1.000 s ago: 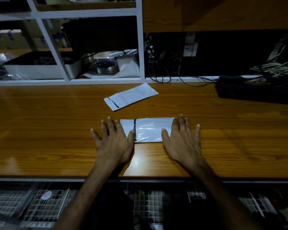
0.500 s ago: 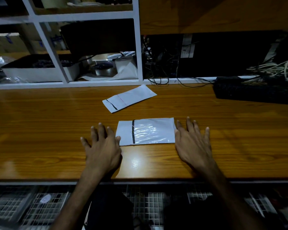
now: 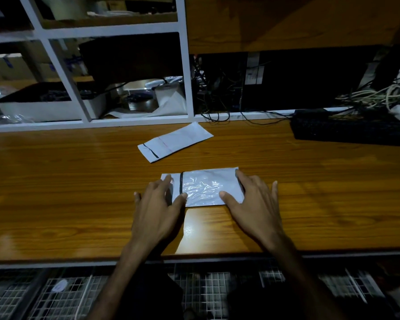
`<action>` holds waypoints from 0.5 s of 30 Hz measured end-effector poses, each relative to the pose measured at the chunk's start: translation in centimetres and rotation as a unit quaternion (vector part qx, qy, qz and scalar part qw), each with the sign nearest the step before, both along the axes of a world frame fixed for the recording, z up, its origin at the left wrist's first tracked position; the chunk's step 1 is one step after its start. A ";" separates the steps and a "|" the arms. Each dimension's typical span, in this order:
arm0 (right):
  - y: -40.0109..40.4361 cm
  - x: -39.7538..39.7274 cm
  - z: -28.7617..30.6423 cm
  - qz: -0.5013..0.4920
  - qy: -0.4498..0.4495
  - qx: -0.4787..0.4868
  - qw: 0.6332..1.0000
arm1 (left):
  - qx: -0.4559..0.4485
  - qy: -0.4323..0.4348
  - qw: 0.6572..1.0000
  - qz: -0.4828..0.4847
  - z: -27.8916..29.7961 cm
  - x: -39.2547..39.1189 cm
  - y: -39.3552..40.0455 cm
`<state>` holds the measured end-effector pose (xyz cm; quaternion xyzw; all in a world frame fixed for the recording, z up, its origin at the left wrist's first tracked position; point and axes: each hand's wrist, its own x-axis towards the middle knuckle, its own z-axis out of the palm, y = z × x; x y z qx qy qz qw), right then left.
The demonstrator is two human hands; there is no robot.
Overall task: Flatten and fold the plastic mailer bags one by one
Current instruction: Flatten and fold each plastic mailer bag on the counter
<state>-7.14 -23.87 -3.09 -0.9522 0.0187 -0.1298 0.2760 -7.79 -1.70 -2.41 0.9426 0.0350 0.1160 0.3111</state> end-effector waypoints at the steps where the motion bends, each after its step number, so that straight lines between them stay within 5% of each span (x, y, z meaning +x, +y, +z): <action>1: 0.2 0.0 -0.1 -0.003 -0.004 0.042 0.999 | -0.023 -0.003 1.000 0.005 -0.1 0.1 -0.3; 9: 1.7 0.6 1.5 -0.013 -0.016 0.377 0.926 | -0.085 -0.025 0.996 -0.032 -0.1 0.4 -1.6; 15: -0.5 -1.8 3.9 0.094 -0.036 0.325 0.940 | -0.177 -0.046 0.981 -0.066 0.4 0.8 -2.7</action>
